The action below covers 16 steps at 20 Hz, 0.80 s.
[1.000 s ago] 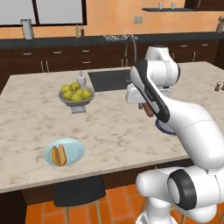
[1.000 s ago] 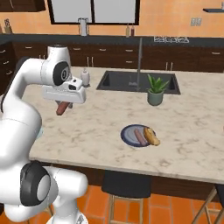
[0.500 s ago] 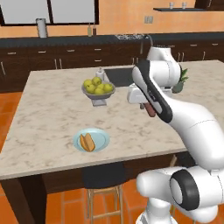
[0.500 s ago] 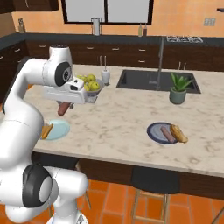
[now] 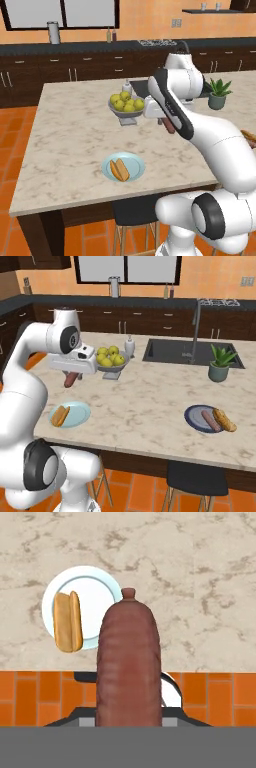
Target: Place one bun and one sausage from the bowl on each plate.
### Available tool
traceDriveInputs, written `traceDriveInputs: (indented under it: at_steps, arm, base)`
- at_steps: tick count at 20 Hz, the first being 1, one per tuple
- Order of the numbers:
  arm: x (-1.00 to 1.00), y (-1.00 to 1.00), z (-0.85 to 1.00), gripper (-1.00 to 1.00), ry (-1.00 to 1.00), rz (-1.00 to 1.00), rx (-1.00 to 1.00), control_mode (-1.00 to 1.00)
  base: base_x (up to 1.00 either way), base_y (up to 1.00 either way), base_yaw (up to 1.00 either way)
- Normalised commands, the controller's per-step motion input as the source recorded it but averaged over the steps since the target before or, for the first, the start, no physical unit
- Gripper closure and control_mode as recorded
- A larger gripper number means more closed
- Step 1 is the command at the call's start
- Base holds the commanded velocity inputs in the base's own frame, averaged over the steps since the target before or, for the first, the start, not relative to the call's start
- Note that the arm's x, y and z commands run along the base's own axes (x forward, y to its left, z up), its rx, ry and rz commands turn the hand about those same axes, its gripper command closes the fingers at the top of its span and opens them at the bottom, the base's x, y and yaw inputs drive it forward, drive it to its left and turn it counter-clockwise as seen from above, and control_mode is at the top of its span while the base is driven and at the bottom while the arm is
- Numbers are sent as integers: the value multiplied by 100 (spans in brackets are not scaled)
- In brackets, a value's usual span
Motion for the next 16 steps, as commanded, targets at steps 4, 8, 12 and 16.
traceDriveInputs:
  at_steps: [4, 8, 12, 16]
  arm:
    - [31, 66, -57, 100, 1, 0, -11, -100]
    - [77, 62, -77, 100, 0, 0, -4, -100]
    - [52, 7, -100, 100, 0, 0, 2, -100]
    - [4, 0, -83, 100, 0, 3, 4, -100]
  base:
    - [5, 18, 0]
    - [0, 0, 0]
    - [0, 0, 0]
    - [0, 0, 0]
